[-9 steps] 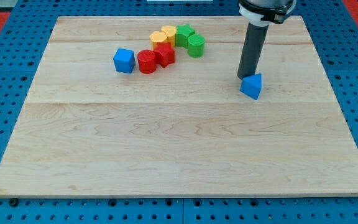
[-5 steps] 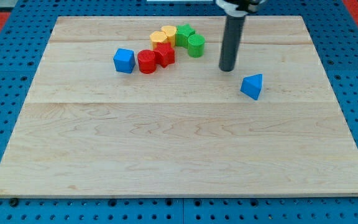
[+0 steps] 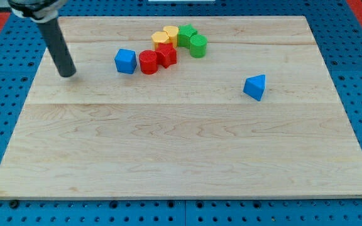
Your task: Push the blue cube closer to the red circle
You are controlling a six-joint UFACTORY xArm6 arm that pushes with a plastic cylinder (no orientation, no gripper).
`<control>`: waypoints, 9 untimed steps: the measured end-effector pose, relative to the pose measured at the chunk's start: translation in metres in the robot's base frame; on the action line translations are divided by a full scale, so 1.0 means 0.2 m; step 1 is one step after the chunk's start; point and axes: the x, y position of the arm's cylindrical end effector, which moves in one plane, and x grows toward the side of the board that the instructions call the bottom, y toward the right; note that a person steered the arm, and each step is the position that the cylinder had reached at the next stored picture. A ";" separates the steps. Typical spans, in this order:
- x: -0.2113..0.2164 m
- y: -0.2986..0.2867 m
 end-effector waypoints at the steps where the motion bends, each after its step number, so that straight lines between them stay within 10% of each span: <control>1: -0.10 0.11; 9: -0.02 0.53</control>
